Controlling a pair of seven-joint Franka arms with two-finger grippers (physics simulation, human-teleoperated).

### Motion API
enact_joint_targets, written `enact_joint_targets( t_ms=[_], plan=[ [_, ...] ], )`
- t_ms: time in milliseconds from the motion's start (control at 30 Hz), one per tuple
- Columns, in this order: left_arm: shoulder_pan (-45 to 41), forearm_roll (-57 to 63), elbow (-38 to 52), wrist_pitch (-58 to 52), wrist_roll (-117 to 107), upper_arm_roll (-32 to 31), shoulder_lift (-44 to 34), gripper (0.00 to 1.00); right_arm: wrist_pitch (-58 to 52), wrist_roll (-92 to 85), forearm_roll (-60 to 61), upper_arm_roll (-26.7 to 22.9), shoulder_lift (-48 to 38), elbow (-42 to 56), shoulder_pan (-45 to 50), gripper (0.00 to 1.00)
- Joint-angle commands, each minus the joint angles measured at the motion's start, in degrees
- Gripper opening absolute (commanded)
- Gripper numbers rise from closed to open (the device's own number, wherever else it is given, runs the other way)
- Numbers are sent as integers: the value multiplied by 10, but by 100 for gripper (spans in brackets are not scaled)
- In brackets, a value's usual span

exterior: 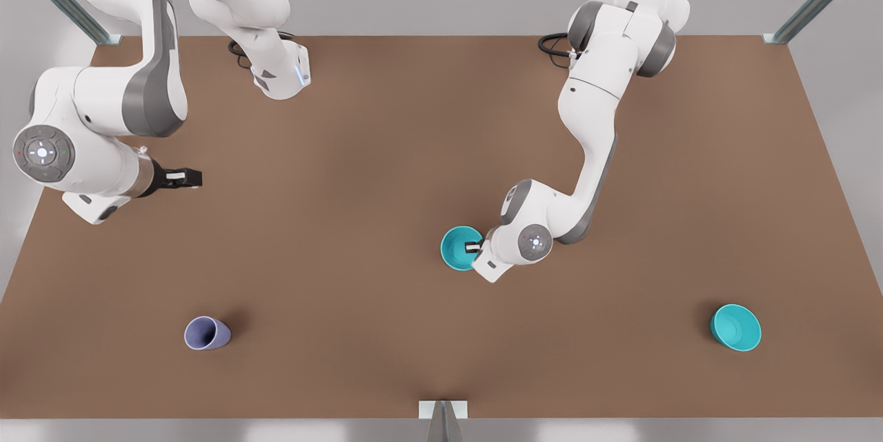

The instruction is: Stack the blue bowl on the pink bowl

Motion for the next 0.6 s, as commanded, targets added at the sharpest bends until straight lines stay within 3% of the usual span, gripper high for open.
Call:
enact_joint_targets(
  t_ms=[0, 67, 100, 167, 200, 233, 300, 400, 433, 467, 500, 567],
  plan=[
    [-1, 3, -5, -6, -206, 0, -3, 100, 0, -4, 0, 0, 0, 0, 0, 100],
    [0, 37, -22, -60, -174, 3, -27, 100, 0, -4, -1, 0, 0, 0, 0, 100],
    [0, 62, -71, -82, -168, 13, -75, 100, 0, -4, -1, 0, 0, 0, 0, 100],
    [1, 159, -69, -289, -75, 83, -186, 100, 0, -4, -1, 0, 0, 0, -3, 100],
    [-1, 161, -60, -334, 16, 128, -222, 100, 0, -4, -1, 0, 0, 1, -3, 100],
    [4, 180, -33, -368, 100, 145, -240, 100, 0, -4, 0, 0, 0, 1, -3, 100],
    [8, 177, 104, -476, 251, 175, -240, 100, 3, -4, 0, 0, 0, 2, -3, 100],
    [15, 258, 84, -433, 253, 109, -319, 100, 3, -4, 1, 0, -1, 2, -3, 100],
    [81, 256, 114, -458, 253, 47, -318, 100, 3, -4, 2, 0, -1, 2, -3, 100],
    [200, 261, 77, -456, 263, -81, -348, 100, 3, -4, 4, 0, -1, 2, -8, 100],
    [216, 262, 26, -411, 298, -88, -384, 100, 3, -4, 5, 0, -1, 2, -8, 100],
    [217, 262, 20, -404, 301, -88, -384, 100, 3, -4, 6, 0, -1, 2, -8, 100]
  ],
)
